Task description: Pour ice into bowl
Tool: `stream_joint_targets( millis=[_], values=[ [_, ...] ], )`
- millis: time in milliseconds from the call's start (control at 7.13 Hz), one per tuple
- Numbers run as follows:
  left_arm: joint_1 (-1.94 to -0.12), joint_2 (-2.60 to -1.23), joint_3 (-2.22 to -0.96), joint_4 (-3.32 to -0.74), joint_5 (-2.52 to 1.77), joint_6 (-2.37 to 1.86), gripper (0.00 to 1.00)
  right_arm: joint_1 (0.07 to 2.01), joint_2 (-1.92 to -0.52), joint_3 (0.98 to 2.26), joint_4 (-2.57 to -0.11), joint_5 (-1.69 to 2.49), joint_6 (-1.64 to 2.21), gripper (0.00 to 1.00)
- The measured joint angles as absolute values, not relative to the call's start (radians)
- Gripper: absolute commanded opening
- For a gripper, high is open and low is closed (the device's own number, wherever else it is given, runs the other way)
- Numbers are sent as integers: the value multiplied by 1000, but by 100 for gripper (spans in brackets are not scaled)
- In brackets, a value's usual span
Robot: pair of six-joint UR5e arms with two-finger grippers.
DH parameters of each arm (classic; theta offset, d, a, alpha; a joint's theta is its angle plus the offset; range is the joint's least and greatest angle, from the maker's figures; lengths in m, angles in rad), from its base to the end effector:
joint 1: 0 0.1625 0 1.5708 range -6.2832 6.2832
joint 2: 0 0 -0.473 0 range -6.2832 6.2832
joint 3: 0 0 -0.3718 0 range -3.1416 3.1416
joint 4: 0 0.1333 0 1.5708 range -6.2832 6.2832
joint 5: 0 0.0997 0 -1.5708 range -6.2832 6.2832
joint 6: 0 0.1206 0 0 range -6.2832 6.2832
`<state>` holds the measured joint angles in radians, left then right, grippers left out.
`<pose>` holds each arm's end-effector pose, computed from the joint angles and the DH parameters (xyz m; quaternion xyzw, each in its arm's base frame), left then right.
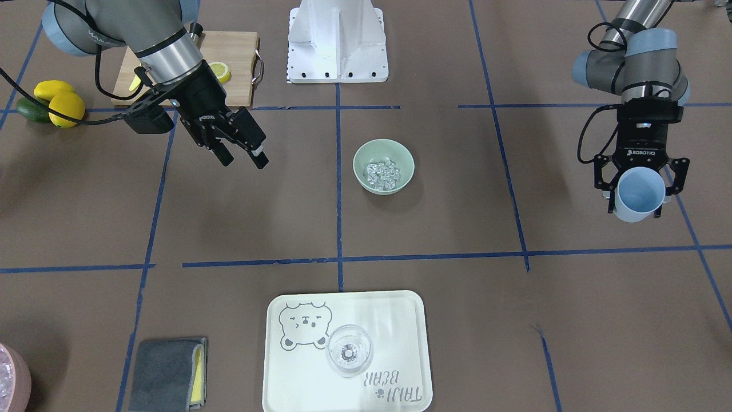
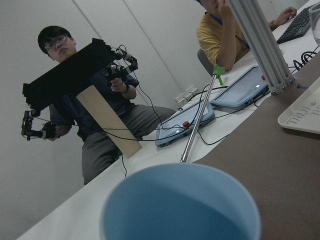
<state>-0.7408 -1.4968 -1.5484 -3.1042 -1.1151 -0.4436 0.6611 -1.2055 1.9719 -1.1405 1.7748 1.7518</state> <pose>0.2105 -0.4451 0.5856 0.6167 0.2446 -0.0051 0.7482 -0.3935 -0.4440 0.2968 0.0515 -0.5643 0.2836 0.7736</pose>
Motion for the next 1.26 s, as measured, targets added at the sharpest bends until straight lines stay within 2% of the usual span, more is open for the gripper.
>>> stream_joint_targets(
  millis=[561, 1262],
  values=[
    [-693, -1403, -1508, -3104, -1021, -829, 0, 659, -1209, 1972, -1141, 1776, 1752, 100],
    [-361, -1368, -1467, -3105, -743, -1044, 0, 661, -1217, 1989, -1143, 1776, 1752, 100]
  ],
)
